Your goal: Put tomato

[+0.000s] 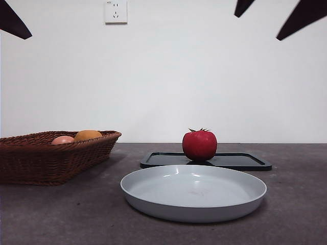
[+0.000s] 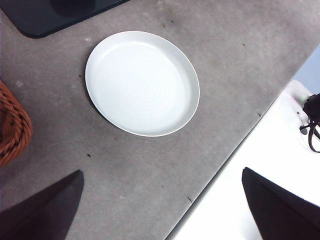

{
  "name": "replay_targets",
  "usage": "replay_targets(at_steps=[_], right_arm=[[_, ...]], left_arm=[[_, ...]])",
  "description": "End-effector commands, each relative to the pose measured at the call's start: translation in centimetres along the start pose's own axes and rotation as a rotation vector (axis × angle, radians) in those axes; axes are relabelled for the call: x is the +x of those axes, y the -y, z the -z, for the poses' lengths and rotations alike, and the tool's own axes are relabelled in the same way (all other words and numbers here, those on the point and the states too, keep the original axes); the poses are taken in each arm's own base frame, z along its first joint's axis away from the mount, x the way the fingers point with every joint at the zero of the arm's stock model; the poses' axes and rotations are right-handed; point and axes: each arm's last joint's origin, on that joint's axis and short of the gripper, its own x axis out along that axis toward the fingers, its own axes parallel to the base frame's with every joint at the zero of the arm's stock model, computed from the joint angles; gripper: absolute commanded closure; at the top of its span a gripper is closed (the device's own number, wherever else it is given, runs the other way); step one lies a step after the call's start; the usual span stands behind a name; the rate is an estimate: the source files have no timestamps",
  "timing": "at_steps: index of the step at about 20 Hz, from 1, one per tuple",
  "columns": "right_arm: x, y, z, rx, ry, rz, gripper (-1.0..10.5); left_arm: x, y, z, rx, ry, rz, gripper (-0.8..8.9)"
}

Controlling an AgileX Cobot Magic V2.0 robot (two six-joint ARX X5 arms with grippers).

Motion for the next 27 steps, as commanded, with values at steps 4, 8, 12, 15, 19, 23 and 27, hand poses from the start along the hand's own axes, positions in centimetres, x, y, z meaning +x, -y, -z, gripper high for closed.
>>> replay_targets(at_steps=[4,8,12,15,19,23,27], right_arm=[[-1.0,-2.1,4.7,-0.074,0.046,-0.129,4.1],[-1.9,-3.0,6.5,-0.131,0.101,-0.177,4.1],[-2.8,-3.3,6.7,-0.157,0.181,-0.189,4.1],[-2.8,-3.3,6.8,-0.155,0.177,-0.19,4.1],[-2.8,-3.3,6.8,-0.155,0.177,-0.19,7.4],[-2.8,-3.3,6.8,-0.155,0.177,-0.191,9.4],[-2.8,-3.3,6.8,-0.15,0.177,-0.194,9.4]], left_arm=[[-0.3,0.2,-0.6,0.037,0.026,0.007,3.19],[-0.3,0.2,-0.6,0.036,0.026,0.007,3.19],[-0.3,0.2,-0.6,0.036,0.026,0.007,3.19],[-0.3,0.2,-0.6,0.036,0.026,0.007,3.2],[-0.3,0.2,-0.6,0.037,0.026,0.007,5.23],[-0.3,0.2,-0.6,0.038,0.029,0.007,8.06],[-0.3,0.2,-0.6,0.037,0.029,0.007,8.06]])
